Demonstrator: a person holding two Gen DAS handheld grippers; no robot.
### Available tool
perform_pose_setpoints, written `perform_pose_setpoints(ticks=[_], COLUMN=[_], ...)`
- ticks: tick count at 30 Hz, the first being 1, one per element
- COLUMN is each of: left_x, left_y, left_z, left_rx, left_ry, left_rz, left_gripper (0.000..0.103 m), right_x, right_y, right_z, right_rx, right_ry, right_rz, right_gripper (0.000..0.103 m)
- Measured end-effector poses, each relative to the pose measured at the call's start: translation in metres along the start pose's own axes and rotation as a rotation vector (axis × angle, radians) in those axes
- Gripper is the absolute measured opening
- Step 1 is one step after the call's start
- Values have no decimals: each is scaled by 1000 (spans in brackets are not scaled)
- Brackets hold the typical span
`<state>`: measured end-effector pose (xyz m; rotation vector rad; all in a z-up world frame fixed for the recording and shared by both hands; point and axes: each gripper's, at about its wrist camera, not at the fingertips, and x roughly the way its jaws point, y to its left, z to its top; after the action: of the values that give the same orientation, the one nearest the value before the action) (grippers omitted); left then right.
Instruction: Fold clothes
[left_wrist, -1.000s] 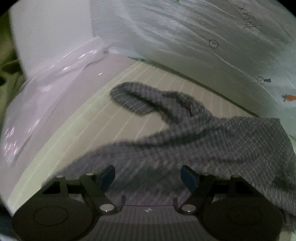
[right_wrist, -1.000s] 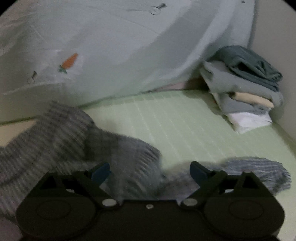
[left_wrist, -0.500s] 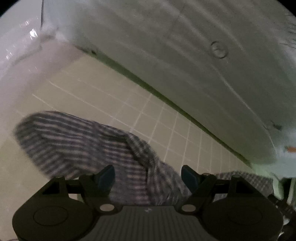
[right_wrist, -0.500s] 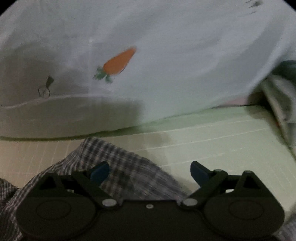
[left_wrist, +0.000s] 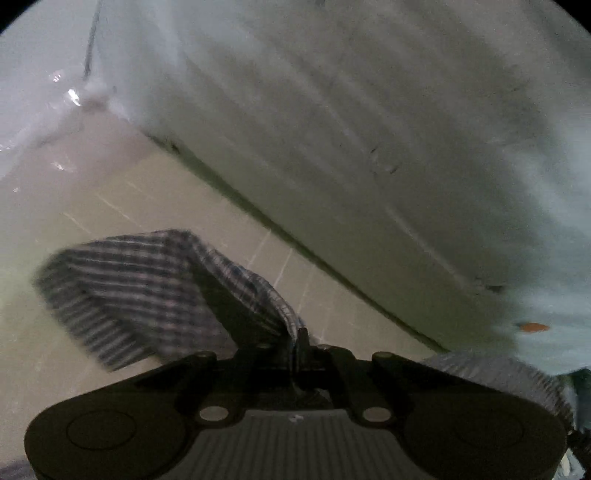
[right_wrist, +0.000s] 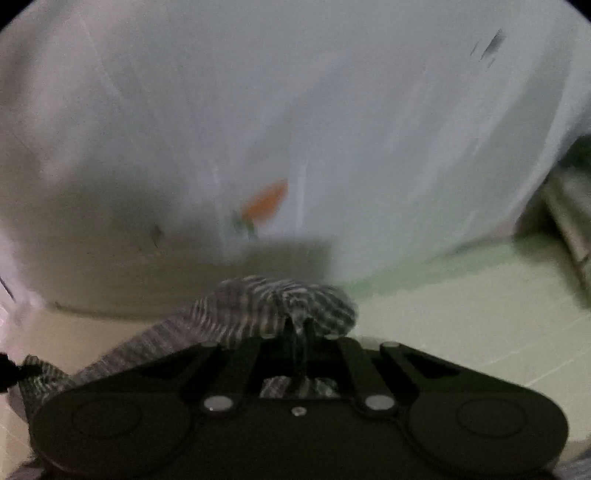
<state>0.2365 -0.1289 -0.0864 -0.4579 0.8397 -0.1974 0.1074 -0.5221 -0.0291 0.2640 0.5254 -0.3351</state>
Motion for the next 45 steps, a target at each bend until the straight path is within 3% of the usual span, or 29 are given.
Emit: perform_pose_setpoints(ticks=[3,6,10,12,16,18,23,25,30,37,40,42,43,45], left_x=[-26,-27,-44,-56,-68,-65,-52,-42,-7,45,57,64,67,70], left_y=[14,37,60,64,73,83,105,111,128,138,130,124,120,114], left_z=[-48,-102,-129,-122,-92,-74,-31,-14,19,35,35,32,30,27], left_rx=[-8,-28,-139,-153,-135,-142,-150,-143,-174,-134,-64,-14,14,71], left_ry=[102,253,298,240,124,92,29,22,37,76,82,77,74,64], left_rz=[53,147,163,174,233,280,356,377,378,383,372,390,407,442], left_gripper=[1,2,6,22,41,49,59,62,71,72,75,71,68,44], right_x=[-48,-54,-47,-52,-64,-66,-69,-66,-39,-14,-5,1,5,14], right_y=[-7,-13,-19,-21,-27,-28,-24,-23,-20,-19,-15,-10,-8,-3], right_z=[-19,-75,-141,-152,-136,-123,-95,-87,-80,-83,-82,-81,-80,-79], right_rx=[6,-10,32,77,194,244,279,276,238,225,203,198,193,184], right_ry=[-22,133,346,364,283,234,130,110,160,231,255,265,268,284], right_rz=[-4,-47,-127,-136,-129,-130,-124,-137,-212,-275,-282,-277,-272,-266], right_gripper=[3,3,6,9,46,55,67,78,81,84,84,85,86,86])
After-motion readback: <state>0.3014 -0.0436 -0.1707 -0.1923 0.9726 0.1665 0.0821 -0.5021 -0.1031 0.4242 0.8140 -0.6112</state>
